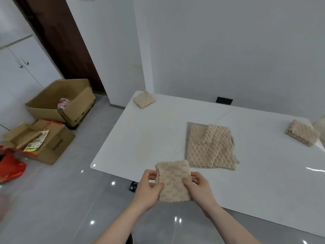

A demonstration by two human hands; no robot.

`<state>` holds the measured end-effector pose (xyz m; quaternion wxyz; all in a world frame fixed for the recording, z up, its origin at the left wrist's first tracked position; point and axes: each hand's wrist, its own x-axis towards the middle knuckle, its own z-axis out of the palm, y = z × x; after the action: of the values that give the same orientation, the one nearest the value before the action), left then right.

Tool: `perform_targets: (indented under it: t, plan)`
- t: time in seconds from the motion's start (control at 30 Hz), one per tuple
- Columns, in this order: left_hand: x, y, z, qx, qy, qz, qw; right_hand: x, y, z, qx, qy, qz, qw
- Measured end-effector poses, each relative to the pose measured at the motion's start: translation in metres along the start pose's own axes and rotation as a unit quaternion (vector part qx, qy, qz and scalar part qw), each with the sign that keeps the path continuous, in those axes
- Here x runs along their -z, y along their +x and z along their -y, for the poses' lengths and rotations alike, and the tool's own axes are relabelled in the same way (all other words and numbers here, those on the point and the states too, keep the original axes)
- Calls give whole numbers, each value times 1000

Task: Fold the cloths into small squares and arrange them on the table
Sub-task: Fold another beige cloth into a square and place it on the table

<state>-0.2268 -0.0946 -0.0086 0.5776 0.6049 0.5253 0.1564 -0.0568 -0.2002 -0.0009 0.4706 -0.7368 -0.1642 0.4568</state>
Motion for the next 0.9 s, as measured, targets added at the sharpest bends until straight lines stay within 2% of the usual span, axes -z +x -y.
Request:
perform_targets:
  t: [0.2, 0.47, 0.63, 0.9]
  plan:
    - [86, 39, 11, -25, 18, 47, 998, -92, 15, 29, 11, 27, -40, 999]
    - [163, 78, 4, -61, 66, 69, 994, -167, 21, 54, 8, 38, -79, 996]
    - [180, 96, -2, -65, 69, 70, 993, -183, 39, 66, -2, 50, -74, 996]
    - [233, 139, 4, -20, 57, 38, 997, -228, 82, 89, -8, 23, -23, 999]
